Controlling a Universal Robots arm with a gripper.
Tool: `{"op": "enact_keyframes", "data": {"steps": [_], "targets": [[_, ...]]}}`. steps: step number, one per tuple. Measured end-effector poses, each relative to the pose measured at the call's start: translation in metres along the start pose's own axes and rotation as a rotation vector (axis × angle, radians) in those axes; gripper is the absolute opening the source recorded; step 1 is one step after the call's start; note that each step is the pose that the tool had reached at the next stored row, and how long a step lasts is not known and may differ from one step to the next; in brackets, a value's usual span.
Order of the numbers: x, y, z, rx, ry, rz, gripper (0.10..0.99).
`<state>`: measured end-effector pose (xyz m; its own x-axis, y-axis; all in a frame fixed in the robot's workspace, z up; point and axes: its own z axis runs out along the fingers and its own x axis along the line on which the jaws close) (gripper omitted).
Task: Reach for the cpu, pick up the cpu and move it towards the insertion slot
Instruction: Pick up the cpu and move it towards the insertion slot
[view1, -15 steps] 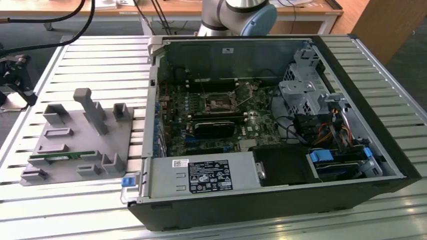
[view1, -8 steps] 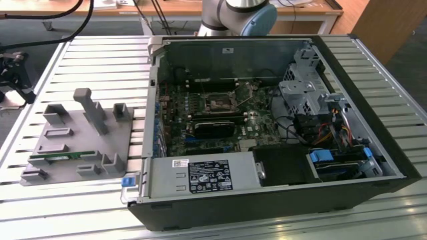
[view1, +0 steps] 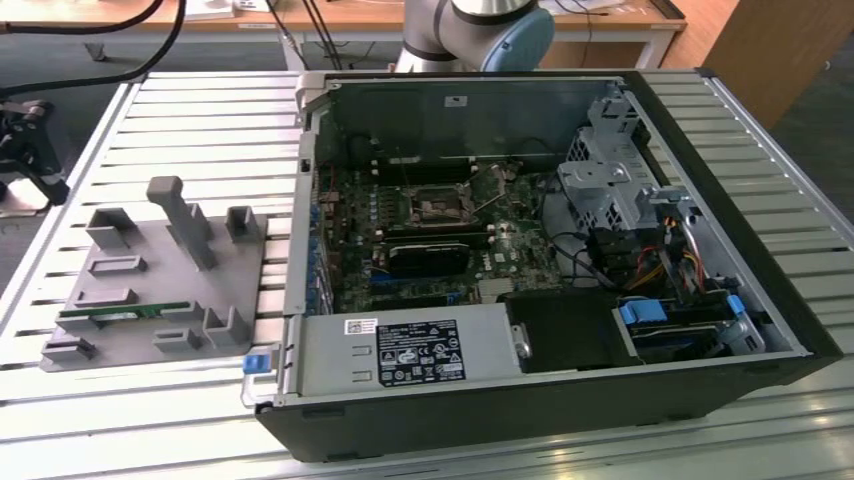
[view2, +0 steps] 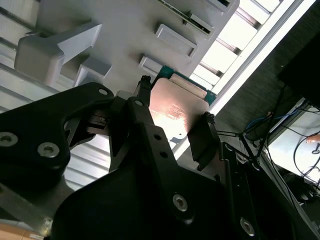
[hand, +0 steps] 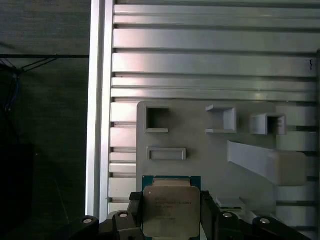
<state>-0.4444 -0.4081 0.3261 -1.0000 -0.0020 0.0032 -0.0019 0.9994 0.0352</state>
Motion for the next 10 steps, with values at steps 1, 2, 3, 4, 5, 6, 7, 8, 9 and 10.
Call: {"op": "enact_keyframes", "data": {"steps": [1,2,3,4,5,6,7,8,9,10], "targets": [[0.0,0.0,-0.0006,0.0,0.0,0.0,0.545],[0.0,0.0,-0.0009,0.0,-0.0001,0.0,0.545],[0.0,0.0001,-0.0012,0.0,-0.0002,0.0,0.545],[0.0,0.0001,-0.0018,0.0,0.0,0.0,0.545],[0.0,0.0001,-0.0023,0.0,0.0,0.0,0.545],[0.0,0.0001,-0.0031,0.0,0.0001,0.0,0.545],[0.0,0.0002,-0.0043,0.0,0.0001,0.0,0.545],[0.0,0.0002,-0.0055,0.0,0.0,0.0,0.545],[0.0,0.0003,-0.0072,0.0,0.0,0.0,0.545],[0.0,0.0003,-0.0091,0.0,0.0,0.0,0.545]]}}
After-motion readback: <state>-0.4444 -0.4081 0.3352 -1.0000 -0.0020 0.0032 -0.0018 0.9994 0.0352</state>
